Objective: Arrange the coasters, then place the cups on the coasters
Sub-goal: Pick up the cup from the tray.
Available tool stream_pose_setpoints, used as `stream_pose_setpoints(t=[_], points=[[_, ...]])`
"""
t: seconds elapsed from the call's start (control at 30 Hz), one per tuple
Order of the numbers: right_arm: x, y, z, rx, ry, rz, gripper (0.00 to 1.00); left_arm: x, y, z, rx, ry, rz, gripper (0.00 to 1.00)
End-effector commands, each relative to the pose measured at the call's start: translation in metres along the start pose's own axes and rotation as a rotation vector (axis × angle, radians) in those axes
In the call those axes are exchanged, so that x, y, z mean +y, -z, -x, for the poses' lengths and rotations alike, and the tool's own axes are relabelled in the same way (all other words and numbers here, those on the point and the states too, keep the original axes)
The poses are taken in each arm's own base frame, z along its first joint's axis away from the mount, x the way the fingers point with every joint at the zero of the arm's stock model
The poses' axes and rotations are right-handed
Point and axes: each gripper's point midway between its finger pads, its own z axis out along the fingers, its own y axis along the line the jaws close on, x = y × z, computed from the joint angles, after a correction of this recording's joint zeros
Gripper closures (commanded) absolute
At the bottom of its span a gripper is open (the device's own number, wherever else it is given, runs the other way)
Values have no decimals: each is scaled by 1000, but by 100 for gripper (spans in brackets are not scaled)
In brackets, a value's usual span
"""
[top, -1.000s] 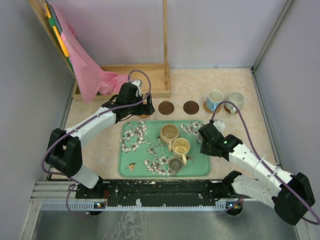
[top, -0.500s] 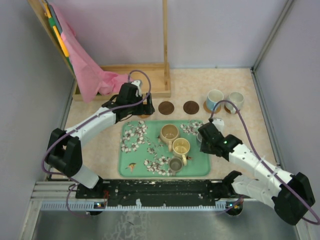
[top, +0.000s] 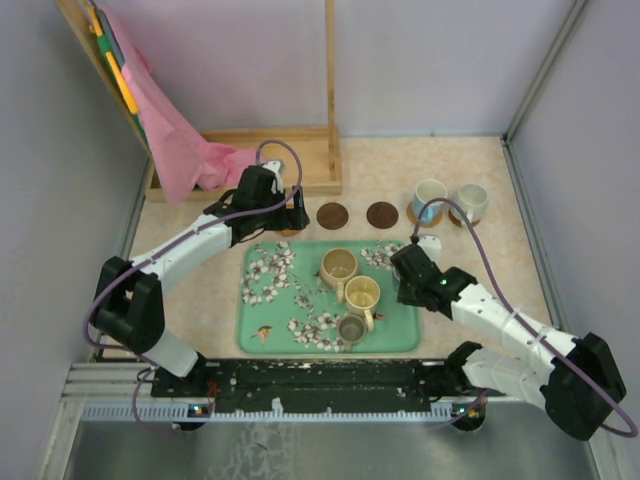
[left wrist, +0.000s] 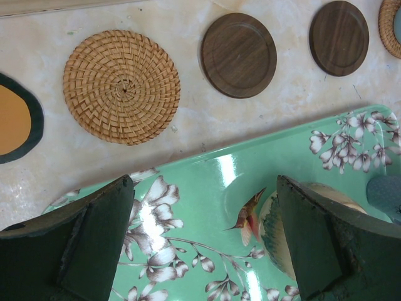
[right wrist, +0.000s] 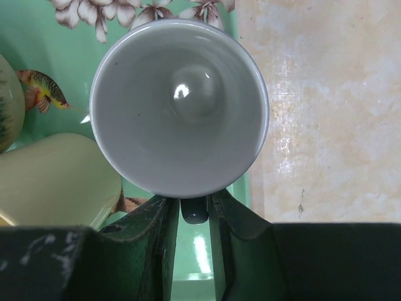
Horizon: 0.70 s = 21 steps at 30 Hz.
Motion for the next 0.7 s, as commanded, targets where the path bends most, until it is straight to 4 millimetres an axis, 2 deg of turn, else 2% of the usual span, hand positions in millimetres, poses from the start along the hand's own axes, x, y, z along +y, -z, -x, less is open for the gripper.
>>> stream_pose_setpoints(t=[0.0,0.37,0.67], points=[[15,4,18,-73,-13,35,75,-6,3,4,-9,-11,-18,0],[14,0,20,-95,7,-21,74,-4,3,3,-6,-16,-14,0],[14,-1,32,-152,-14,-31,75,-6,1,2,-2,-14,-19,0]])
